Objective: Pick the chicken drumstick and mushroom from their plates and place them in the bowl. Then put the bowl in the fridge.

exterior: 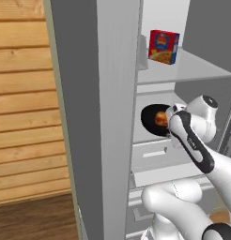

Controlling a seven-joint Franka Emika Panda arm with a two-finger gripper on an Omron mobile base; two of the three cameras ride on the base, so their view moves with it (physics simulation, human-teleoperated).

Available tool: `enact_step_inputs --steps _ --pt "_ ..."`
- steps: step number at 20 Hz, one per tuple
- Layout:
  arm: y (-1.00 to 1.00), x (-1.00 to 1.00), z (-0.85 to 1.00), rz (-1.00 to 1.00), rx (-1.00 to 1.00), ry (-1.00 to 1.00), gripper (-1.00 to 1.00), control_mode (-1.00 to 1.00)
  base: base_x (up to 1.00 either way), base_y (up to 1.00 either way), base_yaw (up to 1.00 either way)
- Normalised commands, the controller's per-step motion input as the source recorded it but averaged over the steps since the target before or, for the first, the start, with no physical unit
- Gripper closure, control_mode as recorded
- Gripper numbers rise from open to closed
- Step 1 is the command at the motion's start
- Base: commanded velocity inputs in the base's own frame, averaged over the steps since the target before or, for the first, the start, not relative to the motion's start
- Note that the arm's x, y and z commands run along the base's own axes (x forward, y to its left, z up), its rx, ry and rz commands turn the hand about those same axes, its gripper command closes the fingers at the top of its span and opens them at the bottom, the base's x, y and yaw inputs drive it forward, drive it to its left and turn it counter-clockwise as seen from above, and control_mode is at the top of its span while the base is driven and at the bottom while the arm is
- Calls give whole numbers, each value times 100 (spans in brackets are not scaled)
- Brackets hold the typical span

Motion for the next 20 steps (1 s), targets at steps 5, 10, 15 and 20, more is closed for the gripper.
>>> enact_step_inputs --steps 5,10,15,20 --pt "0 59 0 0 0 0 100 -100 0 0 0" --pt "0 21 -9 0 0 0 100 -100 0 0 0" --pt "0 5 -14 0 0 0 -100 -100 0 0 0" --pt "0 3 5 0 0 -1 -100 -100 0 0 0"
